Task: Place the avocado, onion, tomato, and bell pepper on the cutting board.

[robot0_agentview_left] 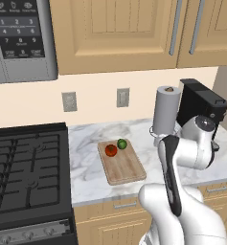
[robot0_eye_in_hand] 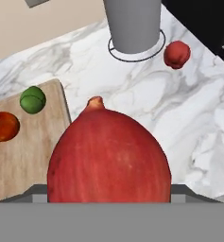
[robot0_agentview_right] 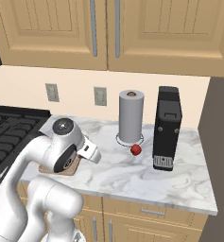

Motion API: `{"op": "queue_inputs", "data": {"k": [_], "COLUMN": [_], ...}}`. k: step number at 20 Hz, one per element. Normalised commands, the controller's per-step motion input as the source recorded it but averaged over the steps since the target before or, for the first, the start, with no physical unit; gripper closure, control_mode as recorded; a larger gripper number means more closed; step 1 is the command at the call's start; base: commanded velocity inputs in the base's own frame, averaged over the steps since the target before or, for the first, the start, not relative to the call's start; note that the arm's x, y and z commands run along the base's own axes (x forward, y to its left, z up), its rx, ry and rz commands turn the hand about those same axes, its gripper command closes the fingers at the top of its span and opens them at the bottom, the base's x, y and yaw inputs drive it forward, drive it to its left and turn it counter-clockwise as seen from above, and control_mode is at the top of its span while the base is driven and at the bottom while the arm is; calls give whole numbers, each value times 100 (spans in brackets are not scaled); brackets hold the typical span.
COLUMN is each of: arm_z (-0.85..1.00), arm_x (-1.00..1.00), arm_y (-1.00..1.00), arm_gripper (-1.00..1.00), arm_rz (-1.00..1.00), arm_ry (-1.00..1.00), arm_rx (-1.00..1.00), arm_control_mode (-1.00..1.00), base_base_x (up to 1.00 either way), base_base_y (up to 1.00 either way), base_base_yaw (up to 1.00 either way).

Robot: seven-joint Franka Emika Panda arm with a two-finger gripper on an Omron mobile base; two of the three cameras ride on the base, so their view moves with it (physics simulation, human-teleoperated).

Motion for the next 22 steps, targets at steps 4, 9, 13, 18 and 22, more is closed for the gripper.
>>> {"op": "queue_inputs", "data": {"k": [4, 9, 13, 18, 22], "arm_z": [19, 13, 0, -1, -9], "arm_x": [0, 0, 0, 0, 1], "arm_y": [63, 44, 44, 39, 44], "arm_gripper": [100, 100, 100, 100, 100], "arm_rz": [0, 0, 1, 6, 8], "arm_ry": [2, 16, 10, 0, 0], "arm_rx": [0, 3, 0, 0, 0], "arm_control_mode": [-100, -100, -100, -100, -100], "base_base_x": [0, 0, 0, 0, 0], "base_base_y": [0, 0, 0, 0, 0], "base_base_yaw": [0, 0, 0, 0, 0]}}
